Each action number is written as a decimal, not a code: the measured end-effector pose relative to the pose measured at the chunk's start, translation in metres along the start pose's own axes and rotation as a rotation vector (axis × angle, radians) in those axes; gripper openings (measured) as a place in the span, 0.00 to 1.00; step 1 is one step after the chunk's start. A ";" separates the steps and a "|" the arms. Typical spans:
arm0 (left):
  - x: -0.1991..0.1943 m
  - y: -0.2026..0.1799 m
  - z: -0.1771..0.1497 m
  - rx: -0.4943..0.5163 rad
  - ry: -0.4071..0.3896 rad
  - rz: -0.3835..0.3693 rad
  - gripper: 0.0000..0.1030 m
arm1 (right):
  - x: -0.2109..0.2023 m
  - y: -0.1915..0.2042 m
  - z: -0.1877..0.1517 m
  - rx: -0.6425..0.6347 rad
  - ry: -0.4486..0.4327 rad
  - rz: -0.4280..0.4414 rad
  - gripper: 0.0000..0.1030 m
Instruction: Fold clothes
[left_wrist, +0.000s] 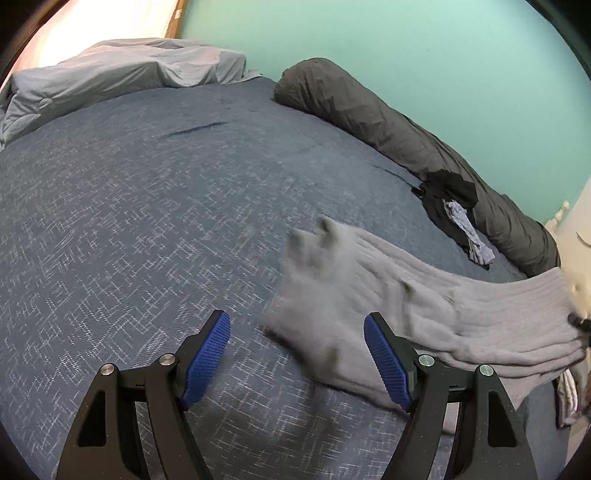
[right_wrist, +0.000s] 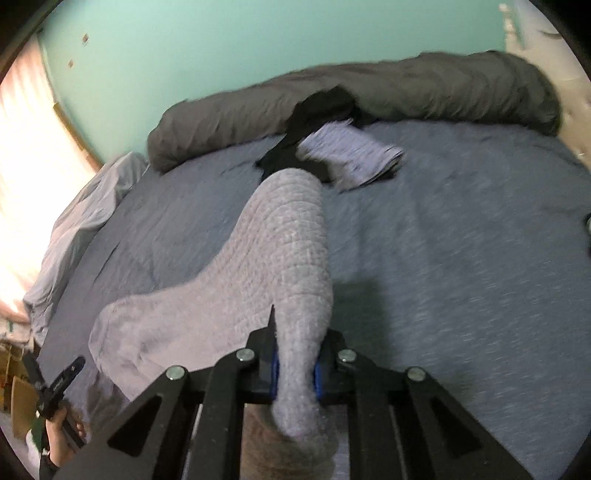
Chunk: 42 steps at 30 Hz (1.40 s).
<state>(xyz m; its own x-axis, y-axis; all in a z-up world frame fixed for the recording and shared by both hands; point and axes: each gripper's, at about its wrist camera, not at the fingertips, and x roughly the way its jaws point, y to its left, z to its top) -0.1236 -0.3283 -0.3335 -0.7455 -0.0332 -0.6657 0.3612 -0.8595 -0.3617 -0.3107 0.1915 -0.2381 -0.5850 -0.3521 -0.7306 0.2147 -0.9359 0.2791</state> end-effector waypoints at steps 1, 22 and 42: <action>0.001 -0.003 -0.001 0.003 0.002 -0.005 0.76 | -0.008 -0.012 0.005 0.001 -0.005 -0.026 0.12; 0.027 -0.075 -0.010 0.151 0.041 -0.051 0.76 | -0.028 -0.177 -0.056 0.141 -0.062 -0.371 0.56; 0.035 -0.080 -0.016 0.164 0.060 -0.068 0.76 | 0.097 0.066 -0.113 -0.325 0.164 0.006 0.60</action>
<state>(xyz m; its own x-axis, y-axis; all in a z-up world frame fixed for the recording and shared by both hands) -0.1695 -0.2529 -0.3387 -0.7284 0.0538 -0.6831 0.2118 -0.9304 -0.2991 -0.2647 0.0948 -0.3607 -0.4554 -0.3293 -0.8272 0.4705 -0.8777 0.0903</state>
